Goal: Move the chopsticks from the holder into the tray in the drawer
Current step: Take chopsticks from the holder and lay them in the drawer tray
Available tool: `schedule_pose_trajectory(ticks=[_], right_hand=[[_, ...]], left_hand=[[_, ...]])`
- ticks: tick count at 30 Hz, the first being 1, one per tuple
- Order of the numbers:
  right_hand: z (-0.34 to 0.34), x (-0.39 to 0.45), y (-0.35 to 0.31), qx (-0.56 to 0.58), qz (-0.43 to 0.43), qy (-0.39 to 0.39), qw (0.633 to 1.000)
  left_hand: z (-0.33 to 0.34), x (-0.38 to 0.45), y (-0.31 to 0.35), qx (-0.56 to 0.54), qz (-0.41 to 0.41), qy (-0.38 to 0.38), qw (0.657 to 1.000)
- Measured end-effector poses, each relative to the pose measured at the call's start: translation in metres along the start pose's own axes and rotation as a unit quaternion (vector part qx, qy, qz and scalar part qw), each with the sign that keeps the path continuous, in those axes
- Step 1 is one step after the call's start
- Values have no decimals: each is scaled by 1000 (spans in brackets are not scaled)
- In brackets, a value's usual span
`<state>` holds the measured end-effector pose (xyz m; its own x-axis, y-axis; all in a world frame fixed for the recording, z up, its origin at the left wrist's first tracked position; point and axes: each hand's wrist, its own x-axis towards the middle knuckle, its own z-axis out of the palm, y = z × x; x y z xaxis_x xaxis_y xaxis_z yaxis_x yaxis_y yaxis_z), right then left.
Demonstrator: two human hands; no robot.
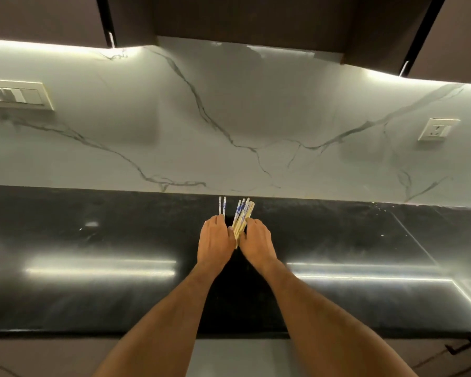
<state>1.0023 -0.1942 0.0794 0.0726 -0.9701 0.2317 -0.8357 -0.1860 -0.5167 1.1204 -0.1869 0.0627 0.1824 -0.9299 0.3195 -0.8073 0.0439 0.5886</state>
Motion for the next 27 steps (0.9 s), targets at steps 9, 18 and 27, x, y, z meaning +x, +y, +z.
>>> schedule_pose_trajectory(ticks=[9,18,27], right_hand=[[48,80,1,122,117,15,985],[64,98,-1,155,144,62,975],[75,99,-8,161,136,75,975]], left_hand=[[47,60,-29,-54,-66,8,996],[64,96,-38,-120,-129,-3,984],[71,106,-46,-189,-132,-27,973]])
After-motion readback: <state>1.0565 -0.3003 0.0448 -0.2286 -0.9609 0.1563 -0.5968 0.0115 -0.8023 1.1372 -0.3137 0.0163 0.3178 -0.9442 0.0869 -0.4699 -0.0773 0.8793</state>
